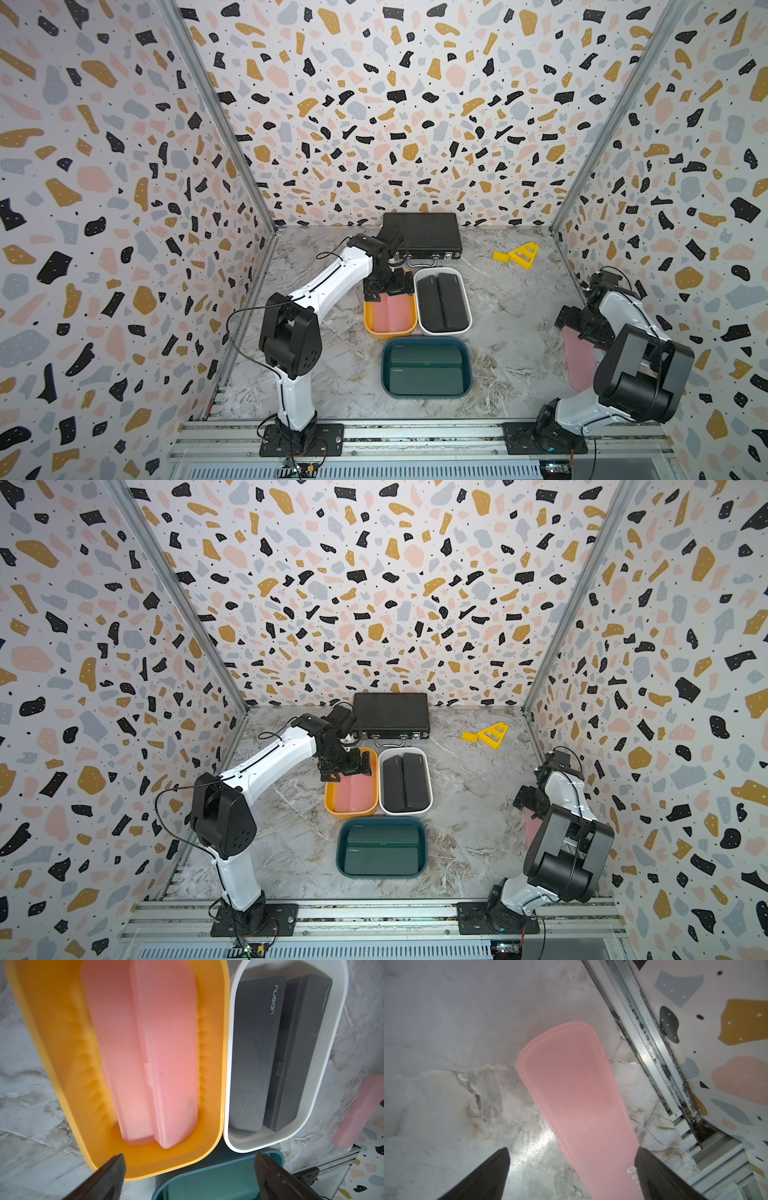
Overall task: Place the pencil cases by color into the storage box
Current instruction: Adjust the pencil case at the center of the board.
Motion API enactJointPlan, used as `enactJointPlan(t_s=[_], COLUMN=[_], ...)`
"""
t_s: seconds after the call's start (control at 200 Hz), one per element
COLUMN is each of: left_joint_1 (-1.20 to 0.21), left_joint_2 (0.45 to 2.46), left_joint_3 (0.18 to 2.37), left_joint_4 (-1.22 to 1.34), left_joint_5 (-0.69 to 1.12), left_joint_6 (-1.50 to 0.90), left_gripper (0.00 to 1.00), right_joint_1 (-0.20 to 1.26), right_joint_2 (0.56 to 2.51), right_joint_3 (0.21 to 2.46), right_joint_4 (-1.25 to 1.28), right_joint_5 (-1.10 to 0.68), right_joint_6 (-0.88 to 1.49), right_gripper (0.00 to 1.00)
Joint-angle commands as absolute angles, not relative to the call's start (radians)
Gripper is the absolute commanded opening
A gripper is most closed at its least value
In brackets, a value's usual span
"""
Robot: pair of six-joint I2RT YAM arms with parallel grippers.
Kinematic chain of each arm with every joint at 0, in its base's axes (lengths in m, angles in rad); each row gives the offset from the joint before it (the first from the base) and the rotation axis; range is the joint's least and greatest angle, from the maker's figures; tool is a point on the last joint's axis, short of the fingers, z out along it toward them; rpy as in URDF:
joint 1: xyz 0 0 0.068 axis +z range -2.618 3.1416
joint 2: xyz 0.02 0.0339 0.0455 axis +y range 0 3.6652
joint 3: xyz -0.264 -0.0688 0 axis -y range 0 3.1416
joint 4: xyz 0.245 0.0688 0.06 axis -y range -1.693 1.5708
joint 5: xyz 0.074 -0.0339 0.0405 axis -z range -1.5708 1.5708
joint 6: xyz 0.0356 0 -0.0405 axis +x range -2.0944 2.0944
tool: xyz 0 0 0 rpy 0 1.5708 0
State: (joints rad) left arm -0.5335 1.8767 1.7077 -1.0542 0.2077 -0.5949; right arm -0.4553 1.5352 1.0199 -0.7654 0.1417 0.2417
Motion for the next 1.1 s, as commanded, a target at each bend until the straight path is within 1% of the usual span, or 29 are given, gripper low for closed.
enactJointPlan(t_s=[0.0, 0.155, 0.451, 0.606, 1.091], left_joint_1=[-0.537, -0.537, -0.537, -0.537, -0.537], left_joint_2=[1.862, 1.87, 1.881, 1.891, 1.905], left_joint_3=[1.703, 1.706, 1.714, 1.725, 1.74], left_joint_4=[-1.07, -1.075, -1.09, -1.098, -1.109], left_joint_5=[0.22, 0.218, 0.207, 0.202, 0.193], left_joint_6=[-0.605, -0.606, -0.609, -0.609, -0.609], left_gripper=[1.0, 1.0, 1.0, 1.0, 1.0], right_joint_1=[-0.481, -0.515, -0.529, -0.529, -0.526], right_joint_2=[1.541, 1.562, 1.631, 1.66, 1.739], right_joint_3=[1.007, 0.991, 0.982, 0.976, 0.979], right_joint_4=[-0.755, -0.73, -0.708, -0.69, -0.661], right_joint_5=[0.132, 0.103, 0.107, 0.074, -0.189], right_joint_6=[0.26, 0.276, 0.29, 0.296, 0.291], right_gripper=[0.99, 0.99, 0.99, 1.0, 0.99])
